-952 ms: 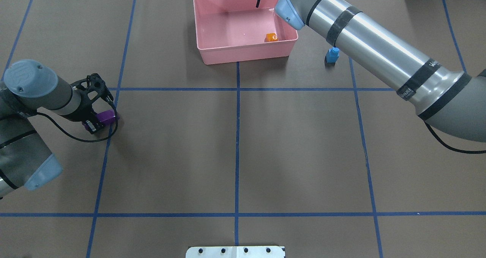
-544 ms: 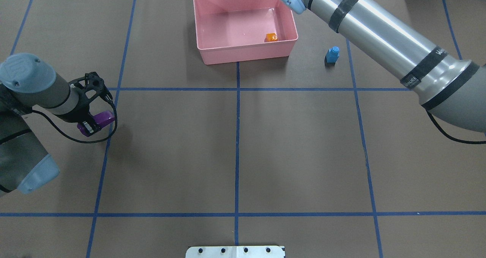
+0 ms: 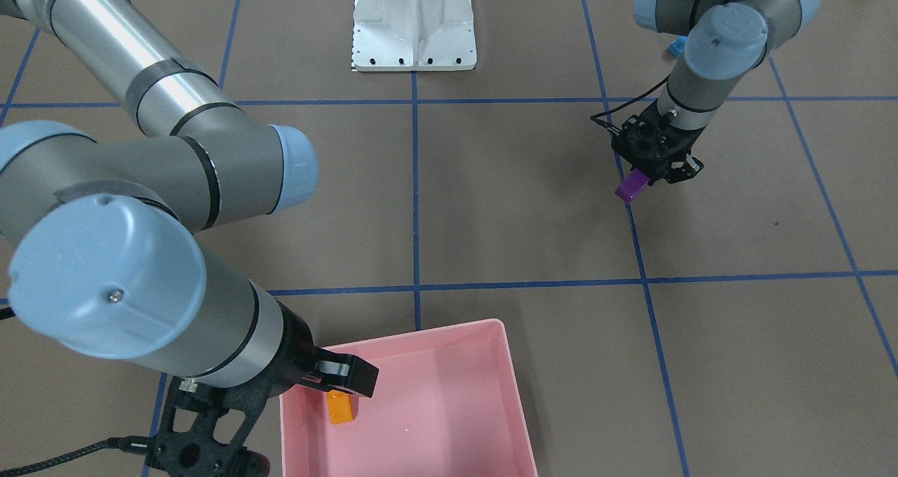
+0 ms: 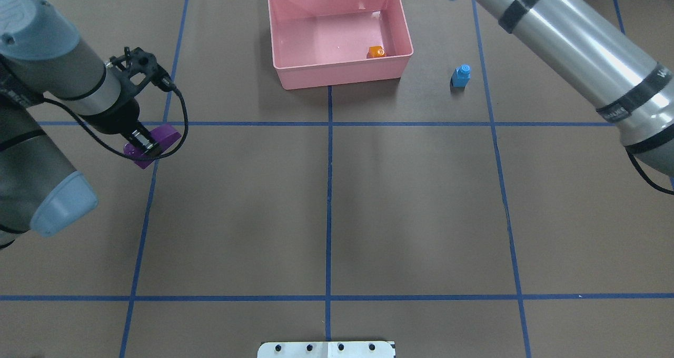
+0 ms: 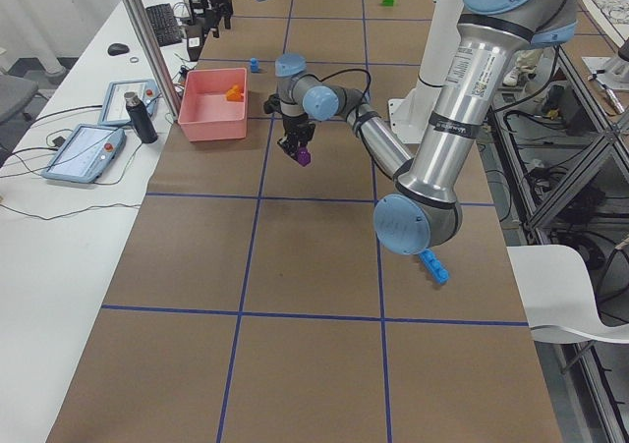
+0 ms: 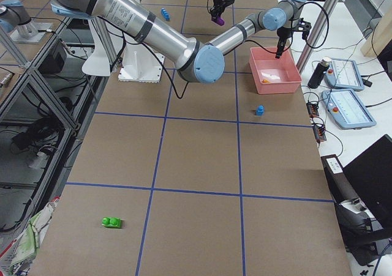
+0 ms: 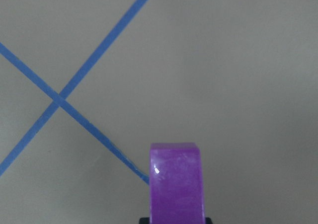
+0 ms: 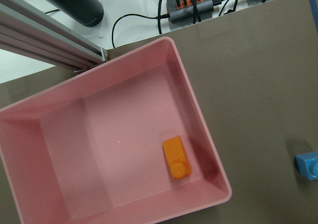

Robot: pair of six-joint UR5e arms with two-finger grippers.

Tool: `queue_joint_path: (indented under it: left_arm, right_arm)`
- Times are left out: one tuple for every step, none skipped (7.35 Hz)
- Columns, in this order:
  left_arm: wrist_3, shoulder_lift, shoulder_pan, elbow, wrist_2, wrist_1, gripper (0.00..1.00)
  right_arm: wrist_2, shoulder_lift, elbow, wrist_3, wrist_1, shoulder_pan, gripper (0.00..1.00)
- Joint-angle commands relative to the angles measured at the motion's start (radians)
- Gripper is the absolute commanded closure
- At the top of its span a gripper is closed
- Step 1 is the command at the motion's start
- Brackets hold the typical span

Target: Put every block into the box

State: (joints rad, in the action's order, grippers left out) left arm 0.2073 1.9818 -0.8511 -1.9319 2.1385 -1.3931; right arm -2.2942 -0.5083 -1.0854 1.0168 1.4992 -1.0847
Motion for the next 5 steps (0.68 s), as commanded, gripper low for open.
queue_joint_path:
  left_arm:
    - [0.189,0.185,-0.052,0.104,0.027,-0.004,1.00]
    - [0.322,0.300,-0.065,0.188,0.029,-0.006,1.00]
    - [0.433,0.422,-0.074,0.317,0.029,-0.033,1.00]
    - [0.472,0.509,-0.094,0.467,0.029,-0.126,1.00]
    - [0.557,0.570,-0.095,0.622,0.027,-0.288,1.00]
  right_arm:
    - [0.007,-0.161,-0.132,-0.140,0.003,-0.035,0.00]
    - [0.009,-0.215,-0.161,-0.218,0.001,-0.052,0.00]
    - [0.016,-0.260,-0.169,-0.271,-0.008,-0.050,0.00]
    - [0.033,-0.283,-0.169,-0.277,-0.008,-0.032,0.00]
    - [0.070,-0.285,-0.163,-0.277,-0.008,0.001,0.00]
